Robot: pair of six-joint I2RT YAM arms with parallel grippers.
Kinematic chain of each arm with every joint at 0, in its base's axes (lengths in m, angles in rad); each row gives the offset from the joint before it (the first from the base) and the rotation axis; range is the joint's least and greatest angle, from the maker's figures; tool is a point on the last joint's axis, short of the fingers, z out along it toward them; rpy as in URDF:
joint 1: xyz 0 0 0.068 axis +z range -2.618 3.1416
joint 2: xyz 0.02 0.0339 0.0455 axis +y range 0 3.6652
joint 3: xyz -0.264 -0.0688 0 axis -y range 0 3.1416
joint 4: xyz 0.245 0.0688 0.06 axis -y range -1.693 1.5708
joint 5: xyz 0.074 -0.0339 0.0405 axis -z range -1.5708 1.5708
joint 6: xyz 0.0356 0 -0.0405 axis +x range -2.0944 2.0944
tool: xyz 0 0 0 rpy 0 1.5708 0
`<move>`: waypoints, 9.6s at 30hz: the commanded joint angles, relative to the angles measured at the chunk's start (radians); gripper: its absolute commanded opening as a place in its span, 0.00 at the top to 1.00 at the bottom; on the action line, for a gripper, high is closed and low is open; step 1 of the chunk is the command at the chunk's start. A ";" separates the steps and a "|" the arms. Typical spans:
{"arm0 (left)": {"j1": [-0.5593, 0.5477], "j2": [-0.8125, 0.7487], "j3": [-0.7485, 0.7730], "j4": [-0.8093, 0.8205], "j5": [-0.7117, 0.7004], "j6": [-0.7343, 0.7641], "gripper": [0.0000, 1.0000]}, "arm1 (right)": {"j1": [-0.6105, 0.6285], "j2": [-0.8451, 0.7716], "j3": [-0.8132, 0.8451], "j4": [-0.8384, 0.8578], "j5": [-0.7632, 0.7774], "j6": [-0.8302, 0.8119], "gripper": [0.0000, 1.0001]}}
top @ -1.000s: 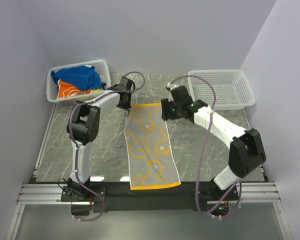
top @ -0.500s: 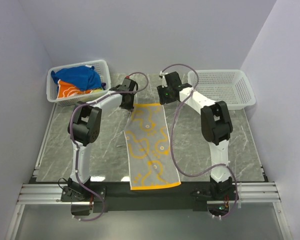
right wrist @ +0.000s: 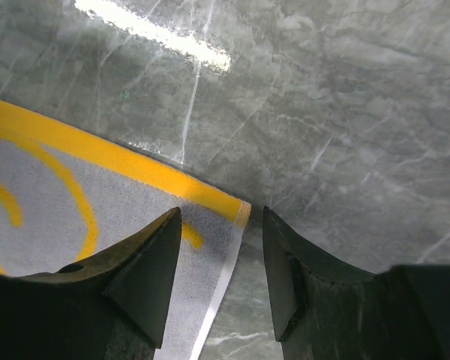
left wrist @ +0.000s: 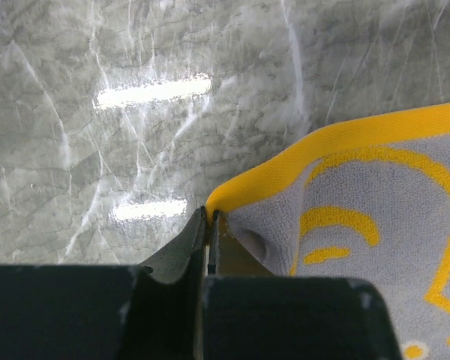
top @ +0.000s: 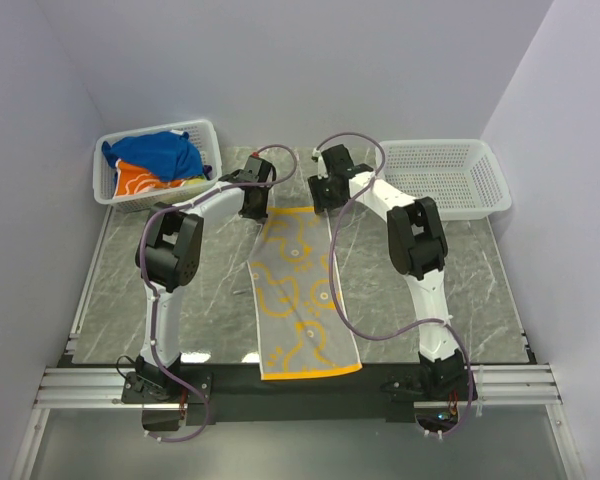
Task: Fold and stack the towels
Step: Fold the towel
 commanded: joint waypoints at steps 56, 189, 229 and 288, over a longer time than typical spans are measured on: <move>0.108 0.025 0.376 0.168 -0.093 0.163 1.00 | -0.073 -0.112 0.214 0.209 0.142 -0.200 1.00; -0.103 -0.811 -1.027 0.054 0.095 -0.524 0.88 | 0.085 -0.875 -1.257 0.353 -0.019 0.452 0.88; -0.195 -0.880 -1.121 0.186 0.161 -0.728 0.82 | 0.204 -0.925 -1.344 0.431 -0.044 0.599 0.73; -0.131 -0.672 -0.828 0.596 0.128 -0.683 0.51 | 0.071 -0.677 -1.019 0.925 -0.231 0.719 0.30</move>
